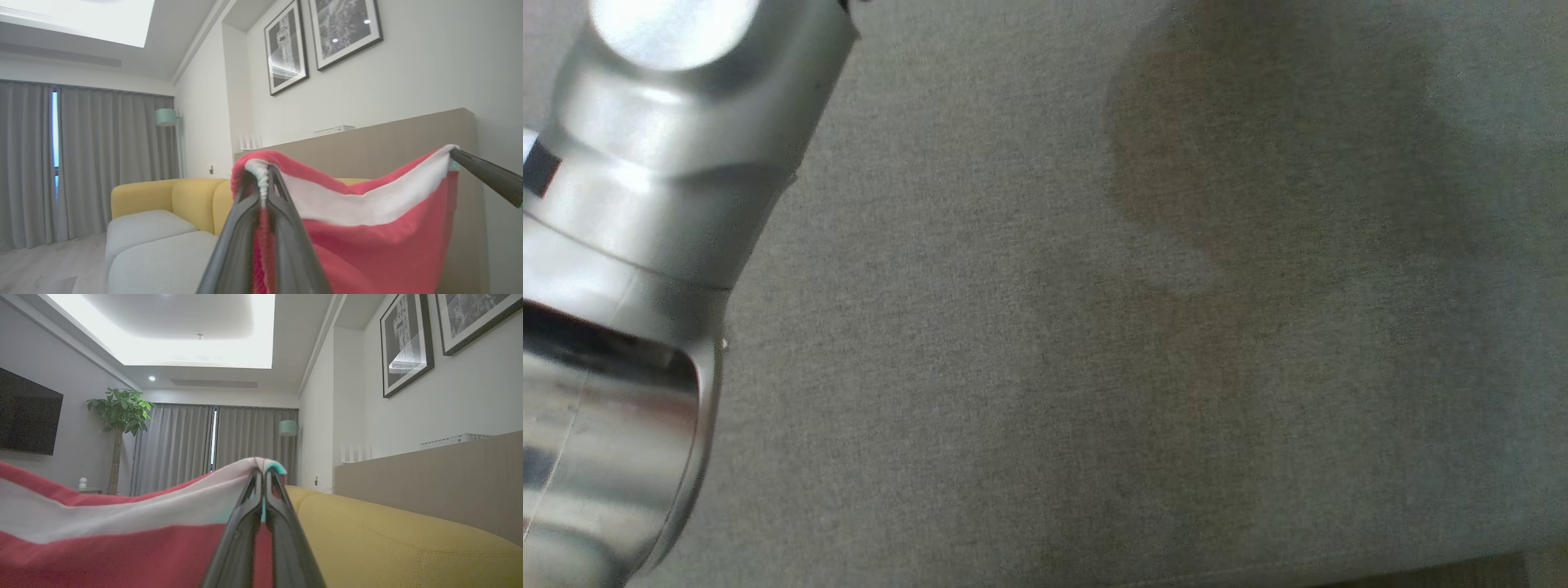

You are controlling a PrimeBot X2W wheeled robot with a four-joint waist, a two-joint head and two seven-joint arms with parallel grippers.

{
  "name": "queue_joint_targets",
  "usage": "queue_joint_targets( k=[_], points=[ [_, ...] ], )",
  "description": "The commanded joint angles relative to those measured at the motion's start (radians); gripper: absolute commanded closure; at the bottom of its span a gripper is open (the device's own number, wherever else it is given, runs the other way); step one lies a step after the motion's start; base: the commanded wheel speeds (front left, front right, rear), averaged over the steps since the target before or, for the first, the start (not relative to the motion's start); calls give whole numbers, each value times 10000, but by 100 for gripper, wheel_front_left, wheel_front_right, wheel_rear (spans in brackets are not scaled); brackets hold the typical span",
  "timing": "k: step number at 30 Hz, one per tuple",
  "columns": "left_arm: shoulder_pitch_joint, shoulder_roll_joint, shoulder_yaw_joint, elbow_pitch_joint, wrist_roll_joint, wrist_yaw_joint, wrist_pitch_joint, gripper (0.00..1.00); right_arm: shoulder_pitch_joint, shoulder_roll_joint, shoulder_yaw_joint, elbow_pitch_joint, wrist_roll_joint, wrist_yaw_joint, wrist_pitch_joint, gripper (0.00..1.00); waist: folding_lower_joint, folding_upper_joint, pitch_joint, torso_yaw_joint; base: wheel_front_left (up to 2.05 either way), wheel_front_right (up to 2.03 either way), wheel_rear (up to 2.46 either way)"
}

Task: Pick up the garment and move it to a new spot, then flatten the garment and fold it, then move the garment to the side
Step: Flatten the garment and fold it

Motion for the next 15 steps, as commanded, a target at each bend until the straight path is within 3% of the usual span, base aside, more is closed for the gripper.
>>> queue_joint_targets(
  k=[1, 7, 15],
  points=[
    [-259, 233, 498, -325, 179, -10, -31, 100, -87, -122, 63, -254, -53, -7, -72, 100, -5, 1, 260, 68, 0, 0, 0],
    [1994, 102, 1192, -1015, 863, -434, -37, 100, 1385, -255, 156, -425, 127, -7, -162, 100, -5, 1, 294, 198, 0, 0, 0],
    [6916, 242, 854, -1998, 1353, -695, -38, 100, 5543, -170, 386, -849, 816, -7, 63, 100, -5, 1, -757, 511, 0, 0, 0]
  ],
)
